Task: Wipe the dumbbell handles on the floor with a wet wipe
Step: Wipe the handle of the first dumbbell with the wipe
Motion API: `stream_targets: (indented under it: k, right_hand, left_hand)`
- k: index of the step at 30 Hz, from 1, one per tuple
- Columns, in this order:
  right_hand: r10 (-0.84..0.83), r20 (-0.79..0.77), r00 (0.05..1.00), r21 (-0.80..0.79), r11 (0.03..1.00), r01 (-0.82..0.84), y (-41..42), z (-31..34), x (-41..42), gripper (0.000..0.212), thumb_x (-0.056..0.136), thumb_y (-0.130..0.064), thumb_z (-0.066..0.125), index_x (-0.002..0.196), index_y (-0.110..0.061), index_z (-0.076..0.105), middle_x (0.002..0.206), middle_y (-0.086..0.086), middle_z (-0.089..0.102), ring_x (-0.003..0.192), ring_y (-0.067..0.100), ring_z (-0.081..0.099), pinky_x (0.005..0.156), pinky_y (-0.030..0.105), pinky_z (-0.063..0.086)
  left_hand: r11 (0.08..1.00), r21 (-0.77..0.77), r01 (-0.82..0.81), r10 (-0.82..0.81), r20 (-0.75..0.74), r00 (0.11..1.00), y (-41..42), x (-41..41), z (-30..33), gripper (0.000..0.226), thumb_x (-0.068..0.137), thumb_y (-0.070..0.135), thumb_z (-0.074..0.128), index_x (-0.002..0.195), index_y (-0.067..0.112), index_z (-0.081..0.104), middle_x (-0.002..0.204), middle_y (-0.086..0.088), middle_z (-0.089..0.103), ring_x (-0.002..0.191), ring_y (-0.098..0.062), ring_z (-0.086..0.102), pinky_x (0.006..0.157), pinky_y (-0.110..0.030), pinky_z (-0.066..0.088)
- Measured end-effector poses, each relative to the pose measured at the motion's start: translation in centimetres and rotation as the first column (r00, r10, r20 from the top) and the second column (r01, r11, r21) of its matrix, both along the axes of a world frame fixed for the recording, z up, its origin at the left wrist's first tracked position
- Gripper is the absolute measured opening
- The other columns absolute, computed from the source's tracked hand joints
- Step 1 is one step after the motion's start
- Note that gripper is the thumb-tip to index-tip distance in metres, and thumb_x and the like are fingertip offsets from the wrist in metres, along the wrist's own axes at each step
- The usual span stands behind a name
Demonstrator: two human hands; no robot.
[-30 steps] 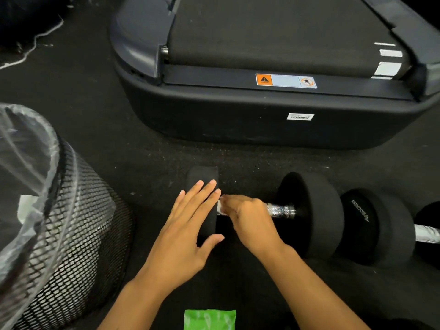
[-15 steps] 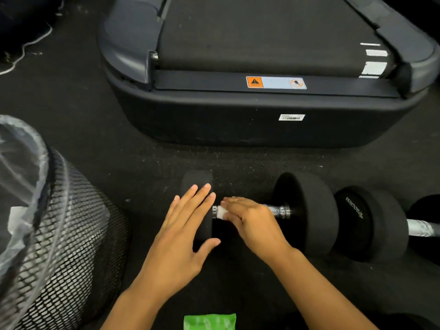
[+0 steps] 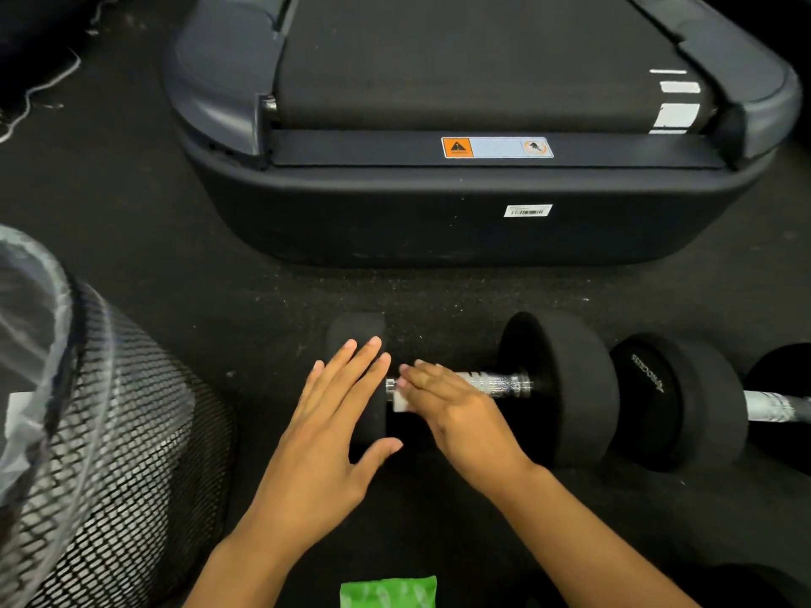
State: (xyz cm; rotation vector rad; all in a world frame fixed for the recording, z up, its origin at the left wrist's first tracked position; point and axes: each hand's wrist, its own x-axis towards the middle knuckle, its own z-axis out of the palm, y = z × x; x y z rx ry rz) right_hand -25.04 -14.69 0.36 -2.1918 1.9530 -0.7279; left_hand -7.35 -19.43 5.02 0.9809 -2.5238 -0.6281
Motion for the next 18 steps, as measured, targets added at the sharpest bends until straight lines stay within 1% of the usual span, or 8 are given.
stream_targets:
  k: [2,4,6,8,10,12,15,18]
  right_hand:
    - [-0.020,0.000,1.000,0.017,1.000,0.020,-0.3,0.0,-0.8,0.036,0.077,-0.004,0.067,0.113,-0.007,0.066,0.117,0.010,0.065,0.111,0.025,0.059,0.099,0.038,0.039]
    - [-0.064,0.035,0.997,0.036,0.997,0.062,-1.4,0.2,-0.2,0.033,0.077,-0.006,0.058,0.108,-0.004,0.068,0.111,0.012,0.067,0.106,0.027,0.062,0.096,0.037,0.042]
    - [-0.075,0.027,0.997,0.030,0.997,0.074,-1.7,0.0,1.2,0.031,0.077,-0.009,0.056,0.105,-0.004,0.069,0.107,0.012,0.068,0.102,0.026,0.064,0.094,0.036,0.042]
    - [-0.034,0.015,0.999,-0.023,0.999,0.034,-0.9,-0.5,1.0,0.031,0.079,-0.009,0.063,0.109,-0.005,0.067,0.111,0.010,0.067,0.106,0.024,0.062,0.098,0.036,0.039]
    - [0.029,-0.009,1.000,-0.054,0.998,-0.029,-0.2,-0.6,-0.3,0.038,0.077,-0.006,0.072,0.114,-0.007,0.065,0.118,0.009,0.064,0.112,0.024,0.059,0.101,0.037,0.037]
    - [0.019,-0.025,1.000,-0.066,0.998,-0.021,-0.5,-0.7,-0.9,0.040,0.072,-0.006,0.077,0.110,-0.007,0.067,0.115,0.009,0.065,0.109,0.023,0.061,0.100,0.037,0.037]
    - [-0.047,0.028,0.998,-0.101,0.994,0.050,-1.1,-1.0,0.8,0.034,0.072,-0.004,0.075,0.105,-0.003,0.069,0.109,0.012,0.068,0.104,0.026,0.063,0.099,0.040,0.039]
    - [0.036,-0.001,0.999,-0.134,0.990,-0.036,-0.3,-1.7,-0.1,0.035,0.077,-0.005,0.071,0.112,-0.004,0.066,0.117,0.012,0.064,0.112,0.026,0.059,0.100,0.041,0.041]
  left_hand:
    - [1.000,-0.005,-0.001,0.001,-0.001,1.000,0.0,0.0,0.0,0.082,0.076,0.040,0.065,0.144,0.027,0.022,0.154,0.014,0.016,0.142,-0.006,0.007,0.114,-0.031,-0.001]
    - [1.000,-0.009,-0.001,0.001,-0.003,1.000,0.0,-0.1,0.0,0.082,0.076,0.037,0.067,0.144,0.026,0.023,0.154,0.013,0.017,0.142,-0.006,0.006,0.114,-0.030,-0.002]
    - [1.000,-0.009,-0.003,0.003,-0.007,1.000,-0.1,-0.1,0.0,0.083,0.076,0.034,0.070,0.144,0.025,0.024,0.154,0.013,0.017,0.142,-0.007,0.005,0.114,-0.028,-0.004]
    - [1.000,-0.012,0.003,-0.003,-0.006,1.000,-0.1,-0.1,0.0,0.084,0.076,0.034,0.071,0.144,0.025,0.024,0.154,0.013,0.017,0.143,-0.007,0.004,0.114,-0.028,-0.004]
    - [1.000,-0.014,0.009,-0.009,-0.006,1.000,-0.1,-0.1,0.0,0.084,0.076,0.035,0.070,0.145,0.025,0.022,0.154,0.012,0.016,0.143,-0.008,0.005,0.114,-0.031,-0.002]
    - [1.000,-0.019,0.009,-0.009,-0.003,1.000,-0.1,-0.1,0.0,0.084,0.076,0.036,0.068,0.145,0.025,0.021,0.154,0.012,0.016,0.143,-0.009,0.005,0.114,-0.033,0.000]
    - [1.000,-0.018,0.005,-0.005,-0.011,1.000,0.0,0.0,-0.1,0.082,0.077,0.037,0.067,0.145,0.025,0.022,0.154,0.013,0.016,0.143,-0.008,0.006,0.114,-0.034,0.000]
    - [1.000,-0.012,0.012,-0.012,-0.015,1.000,-0.1,0.0,-0.1,0.081,0.078,0.039,0.064,0.145,0.025,0.022,0.154,0.013,0.016,0.143,-0.009,0.007,0.114,-0.034,0.001]
